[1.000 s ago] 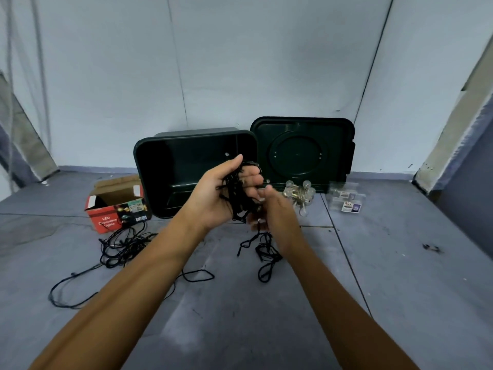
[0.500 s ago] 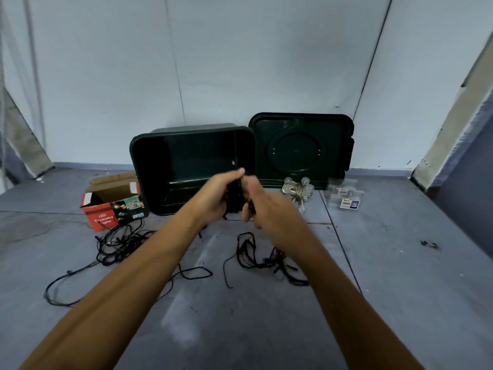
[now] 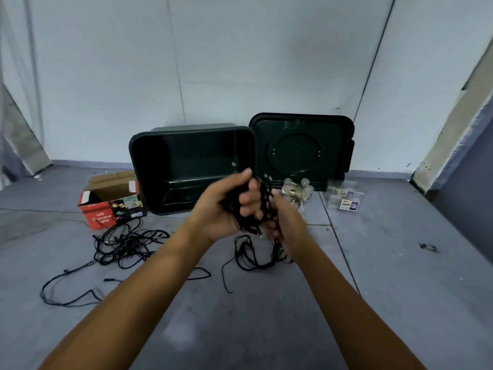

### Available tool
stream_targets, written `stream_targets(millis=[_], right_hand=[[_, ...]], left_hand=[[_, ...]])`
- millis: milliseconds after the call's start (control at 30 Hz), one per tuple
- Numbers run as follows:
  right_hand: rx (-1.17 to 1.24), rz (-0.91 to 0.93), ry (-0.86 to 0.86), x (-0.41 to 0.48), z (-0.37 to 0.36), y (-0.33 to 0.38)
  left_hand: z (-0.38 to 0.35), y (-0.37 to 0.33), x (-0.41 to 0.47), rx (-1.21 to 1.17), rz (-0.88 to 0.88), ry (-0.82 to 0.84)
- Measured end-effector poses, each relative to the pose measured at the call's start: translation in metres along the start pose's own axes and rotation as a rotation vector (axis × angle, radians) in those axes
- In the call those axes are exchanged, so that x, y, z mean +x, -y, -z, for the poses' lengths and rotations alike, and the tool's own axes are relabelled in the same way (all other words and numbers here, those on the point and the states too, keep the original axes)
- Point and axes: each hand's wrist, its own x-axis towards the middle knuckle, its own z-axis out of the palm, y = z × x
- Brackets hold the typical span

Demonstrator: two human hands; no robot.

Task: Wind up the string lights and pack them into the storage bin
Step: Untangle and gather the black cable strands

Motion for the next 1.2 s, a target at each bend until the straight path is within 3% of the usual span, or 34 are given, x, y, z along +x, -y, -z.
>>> stream_targets(millis=[133,333,433,533,667,733,800,933,1100,1200], right_hand=[[0.028,0.004,-0.015,-0.02,-0.009,-0.014],[-0.154,0.032,0.001,-0.035,-0.015,-0.028],[-0.34,0.099,0.018,-0.045,-0.02,-0.024],[-0.562,0.258,-0.008,-0.052,-0.024,0.006],[-0.775,0.512,-0.23,-0.042,-0.02,0.056],[-0.725,0.606,-0.332,-0.032,-0.015,0.07],[-0.611,0.581,-0.339,-0.017,-0.009,0.077],[-0.249,0.34,-0.145,0.005,0.003,0.068],[0.216,0.118,0.071,-0.005,-0.001,0.032],[0.196,0.089,0.032,-0.01,-0.009,0.012]], left_hand=[[-0.015,-0.028,0.014,-0.088,-0.191,-0.178],[-0.014,-0.048,0.035,-0.094,-0.318,-0.206],[0.001,-0.041,0.045,0.025,-0.23,-0.312],[0.017,-0.024,0.045,0.364,-0.058,-0.404],[0.018,0.001,0.029,0.731,0.157,-0.297],[0.011,0.008,0.021,0.757,0.252,-0.17],[0.004,0.012,0.014,0.7,0.333,-0.089],[-0.006,0.01,0.008,0.451,0.211,0.032],[-0.016,0.0,0.013,0.161,0.029,-0.053],[-0.013,-0.01,0.019,0.117,-0.052,-0.134]])
